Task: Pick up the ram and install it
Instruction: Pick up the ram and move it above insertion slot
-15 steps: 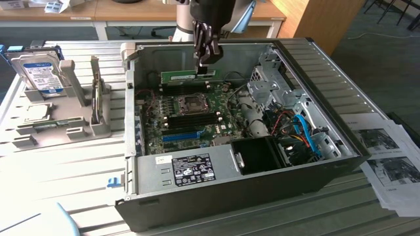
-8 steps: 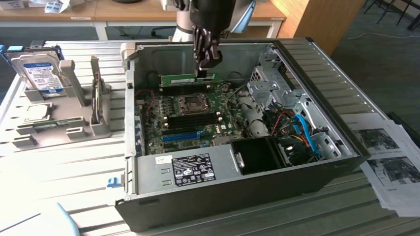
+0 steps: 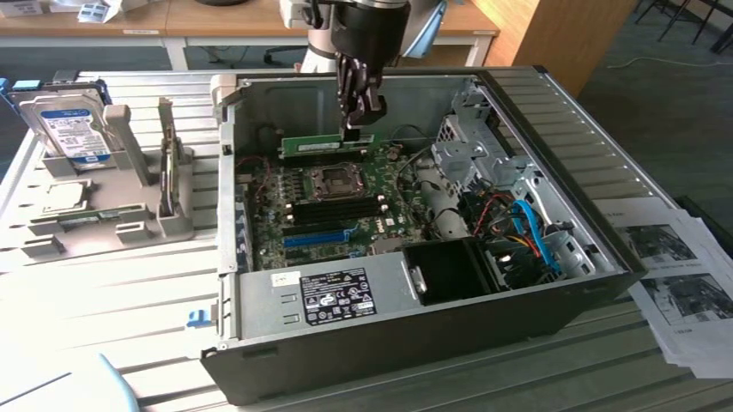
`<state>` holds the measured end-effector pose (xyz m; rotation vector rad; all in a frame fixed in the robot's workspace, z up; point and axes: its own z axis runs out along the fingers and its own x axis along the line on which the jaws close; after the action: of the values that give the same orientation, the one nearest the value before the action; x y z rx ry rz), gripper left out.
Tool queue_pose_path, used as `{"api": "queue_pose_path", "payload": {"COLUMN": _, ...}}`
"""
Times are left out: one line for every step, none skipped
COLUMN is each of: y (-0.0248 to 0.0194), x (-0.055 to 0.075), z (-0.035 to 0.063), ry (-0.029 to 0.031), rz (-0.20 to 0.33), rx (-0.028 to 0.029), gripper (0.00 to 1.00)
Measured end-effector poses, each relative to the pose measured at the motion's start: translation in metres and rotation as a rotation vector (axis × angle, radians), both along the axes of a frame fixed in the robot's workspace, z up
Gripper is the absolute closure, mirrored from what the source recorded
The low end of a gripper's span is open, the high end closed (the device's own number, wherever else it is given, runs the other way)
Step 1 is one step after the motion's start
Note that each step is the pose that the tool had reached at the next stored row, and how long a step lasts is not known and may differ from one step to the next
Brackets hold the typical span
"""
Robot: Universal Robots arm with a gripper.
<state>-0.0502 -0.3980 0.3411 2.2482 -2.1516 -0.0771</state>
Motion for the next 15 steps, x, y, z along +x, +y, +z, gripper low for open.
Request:
{"api": "queue_pose_path", "payload": {"y": 0.0, "x": 0.0, "z": 0.0, "ry": 0.0, "rz": 0.0, "rx": 0.0, "gripper": 0.89}}
{"api": "queue_pose_path", "payload": {"y": 0.0, "x": 0.0, "z": 0.0, "ry": -0.0001, "rz": 0.0, "rx": 0.0001, "gripper": 0.89}}
{"api": "queue_pose_path", "payload": {"y": 0.0, "x": 0.0, "z": -0.0001, "ry": 0.0, "rz": 0.0, "rx": 0.0002, "gripper": 0.89}}
{"api": "queue_pose_path", "payload": {"y": 0.0, "x": 0.0006, "z": -0.0001, "ry": -0.0001, "rz": 0.0, "rx": 0.0001, "gripper": 0.89}}
{"api": "queue_pose_path", "payload": {"y": 0.0, "x": 0.0017, "z": -0.0002, "ry": -0.0002, "rz": 0.0, "rx": 0.0003, "gripper": 0.89}}
{"api": "queue_pose_path", "payload": {"y": 0.0, "x": 0.003, "z": -0.0002, "ry": -0.0002, "rz": 0.0, "rx": 0.0003, "gripper": 0.89}}
{"api": "queue_pose_path", "payload": {"y": 0.0, "x": 0.0042, "z": -0.0001, "ry": -0.0001, "rz": 0.0, "rx": 0.0002, "gripper": 0.89}}
{"api": "queue_pose_path", "payload": {"y": 0.0, "x": 0.0054, "z": -0.0001, "ry": -0.0001, "rz": 0.0, "rx": 0.0001, "gripper": 0.89}}
{"api": "queue_pose_path", "payload": {"y": 0.0, "x": 0.0065, "z": -0.0001, "ry": -0.0001, "rz": 0.0, "rx": 0.0002, "gripper": 0.89}}
{"api": "queue_pose_path", "payload": {"y": 0.0, "x": 0.0075, "z": -0.0001, "ry": -0.0001, "rz": 0.0, "rx": 0.0003, "gripper": 0.89}}
{"api": "queue_pose_path", "payload": {"y": 0.0, "x": 0.0085, "z": -0.0001, "ry": -0.0001, "rz": -0.001, "rx": 0.0002, "gripper": 0.89}}
{"api": "queue_pose_path", "payload": {"y": 0.0, "x": 0.009, "z": -0.0002, "ry": -0.0001, "rz": -0.006, "rx": 0.0003, "gripper": 0.89}}
{"api": "queue_pose_path", "payload": {"y": 0.0, "x": 0.009, "z": -0.0003, "ry": -0.0001, "rz": -0.015, "rx": 0.0002, "gripper": 0.89}}
{"api": "queue_pose_path", "payload": {"y": 0.0, "x": 0.009, "z": -0.0003, "ry": 0.0, "rz": -0.026, "rx": 0.0002, "gripper": 0.89}}
{"api": "queue_pose_path", "payload": {"y": 0.0001, "x": 0.009, "z": -0.0004, "ry": -0.0001, "rz": -0.036, "rx": 0.0002, "gripper": 0.89}}
